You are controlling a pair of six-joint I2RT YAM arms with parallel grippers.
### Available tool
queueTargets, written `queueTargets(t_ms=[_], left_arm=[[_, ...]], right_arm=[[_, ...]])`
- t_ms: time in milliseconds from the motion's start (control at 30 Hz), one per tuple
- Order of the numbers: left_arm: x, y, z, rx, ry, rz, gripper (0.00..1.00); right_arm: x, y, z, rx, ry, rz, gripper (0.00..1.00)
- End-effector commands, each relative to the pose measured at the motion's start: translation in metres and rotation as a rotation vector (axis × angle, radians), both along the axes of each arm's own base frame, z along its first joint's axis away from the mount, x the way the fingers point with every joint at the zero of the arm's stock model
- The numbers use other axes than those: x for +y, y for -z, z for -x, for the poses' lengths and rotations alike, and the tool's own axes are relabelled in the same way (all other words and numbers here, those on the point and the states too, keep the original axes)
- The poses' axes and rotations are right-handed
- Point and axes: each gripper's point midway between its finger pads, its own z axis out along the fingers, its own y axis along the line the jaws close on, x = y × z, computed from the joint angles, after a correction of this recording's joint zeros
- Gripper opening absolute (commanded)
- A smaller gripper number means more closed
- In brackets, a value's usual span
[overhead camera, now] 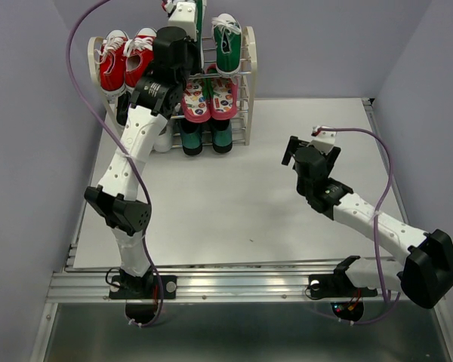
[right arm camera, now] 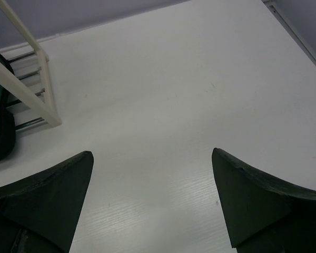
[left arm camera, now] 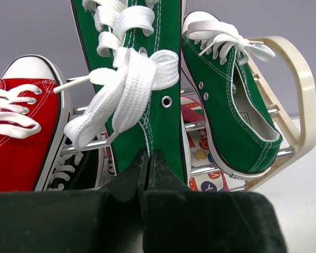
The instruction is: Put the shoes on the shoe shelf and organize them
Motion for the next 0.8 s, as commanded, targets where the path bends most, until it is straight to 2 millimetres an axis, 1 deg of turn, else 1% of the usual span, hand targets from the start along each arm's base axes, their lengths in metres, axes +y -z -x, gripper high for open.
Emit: queueTargets(t_ms=[0,100,267,333,433,567,700,733,767], left_arm=[[0.008,-0.081,0.003,-0.241,0.006,0.127,0.00],[0.004,-0.075,0.000,-0.229,0.015,0.121,0.00],[0.002,-0.067,-0.005,-0.202,0.006,0.171,0.00],[-0.004,-0.063,-0.007,-0.198,0.031,0.172,0.00],[-0.007,-0.058,-0.012,-0.187,0.035,0.182,0.00],[-0.007,-0.050,-0.018,-0.166,0.015,0.192,0.00],[-0.008,-0.052,-0.017,-0.162,0.015,0.210,0.00],[-0.007,-0.054,-0.015,-0.163,0.017,0.213,0.00],[-0.006,-0.062,-0.011,-0.176,0.019,0.224,0.00]], right_arm=[[-0.005,-0.013,0.001,-0.049,0.019,-0.042,1.00],[-0.004,-0.012,0.000,-0.045,0.017,-0.040,1.00],[-0.002,-0.012,0.000,-0.047,0.011,-0.052,1.00],[-0.003,-0.014,0.001,-0.051,0.011,-0.058,1.00],[-0.003,-0.015,0.002,-0.055,0.011,-0.062,1.00],[-0.003,-0.015,0.002,-0.055,0.010,-0.062,1.00],[-0.003,-0.015,0.001,-0.053,0.009,-0.057,1.00],[-0.003,-0.015,0.001,-0.053,0.009,-0.058,1.00],[-0.002,-0.015,0.001,-0.054,0.008,-0.060,1.00]])
